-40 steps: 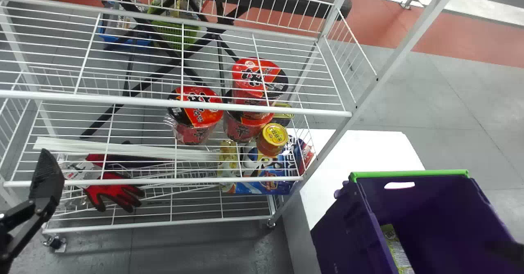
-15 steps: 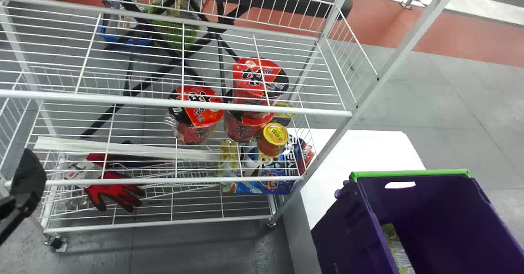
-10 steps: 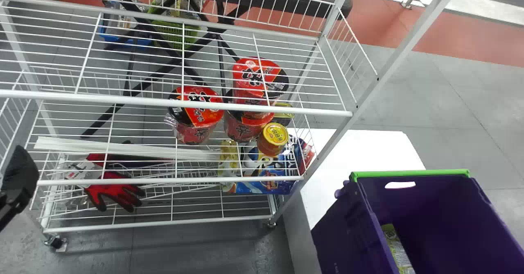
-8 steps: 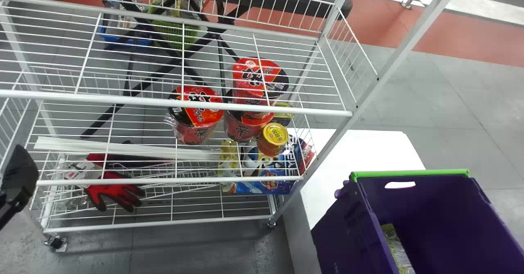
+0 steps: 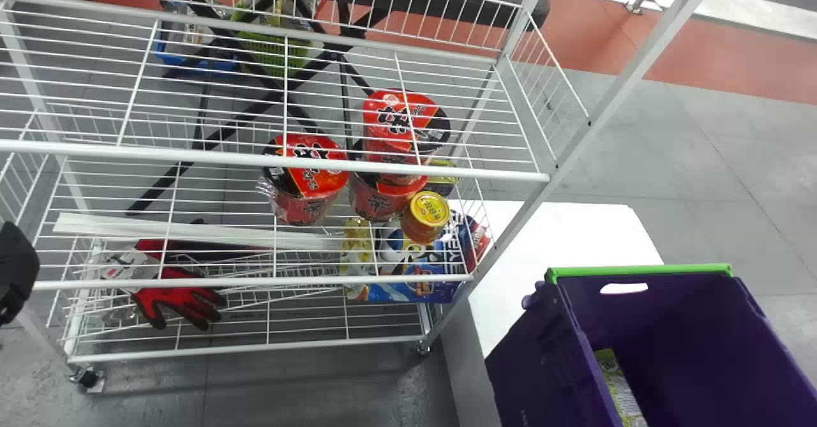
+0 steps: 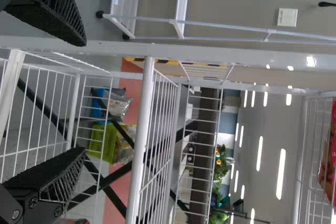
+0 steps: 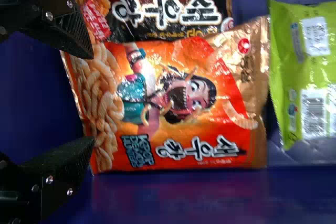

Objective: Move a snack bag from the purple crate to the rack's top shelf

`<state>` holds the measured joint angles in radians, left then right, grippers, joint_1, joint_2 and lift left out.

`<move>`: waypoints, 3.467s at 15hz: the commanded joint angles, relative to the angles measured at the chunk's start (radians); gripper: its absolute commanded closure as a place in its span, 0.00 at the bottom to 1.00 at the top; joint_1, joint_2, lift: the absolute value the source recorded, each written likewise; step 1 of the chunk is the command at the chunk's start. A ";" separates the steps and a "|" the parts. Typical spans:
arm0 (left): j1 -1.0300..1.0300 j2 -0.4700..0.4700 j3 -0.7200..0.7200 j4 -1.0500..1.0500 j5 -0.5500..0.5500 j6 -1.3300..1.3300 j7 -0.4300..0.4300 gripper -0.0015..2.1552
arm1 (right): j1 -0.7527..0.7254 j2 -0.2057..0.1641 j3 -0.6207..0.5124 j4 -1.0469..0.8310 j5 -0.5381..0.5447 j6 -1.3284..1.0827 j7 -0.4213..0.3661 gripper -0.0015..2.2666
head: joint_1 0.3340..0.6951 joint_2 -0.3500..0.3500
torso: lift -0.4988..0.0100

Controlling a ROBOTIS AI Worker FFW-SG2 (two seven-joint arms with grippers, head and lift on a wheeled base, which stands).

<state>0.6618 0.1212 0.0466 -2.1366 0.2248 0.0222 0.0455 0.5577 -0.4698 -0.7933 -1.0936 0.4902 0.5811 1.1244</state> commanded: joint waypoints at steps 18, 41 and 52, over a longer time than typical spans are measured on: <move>-0.077 0.021 0.121 0.138 0.116 0.008 -0.108 0.05 | -0.090 0.002 -0.040 0.193 -0.055 -0.082 -0.043 0.14 | 1.00 0.00 | 0.11; -0.128 0.029 0.134 0.241 0.131 0.005 -0.158 0.06 | -0.111 0.025 -0.069 0.233 -0.024 -0.201 -0.074 0.16 | 1.00 0.00 | 0.11; -0.200 0.035 0.134 0.330 0.145 0.008 -0.182 0.05 | -0.127 0.031 -0.052 0.256 -0.025 -0.214 -0.095 0.76 | 1.00 0.00 | 0.11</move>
<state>0.4637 0.1587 0.1827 -1.8076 0.3708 0.0300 -0.1380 0.4310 -0.4393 -0.8451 -0.8321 0.4656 0.3676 1.0296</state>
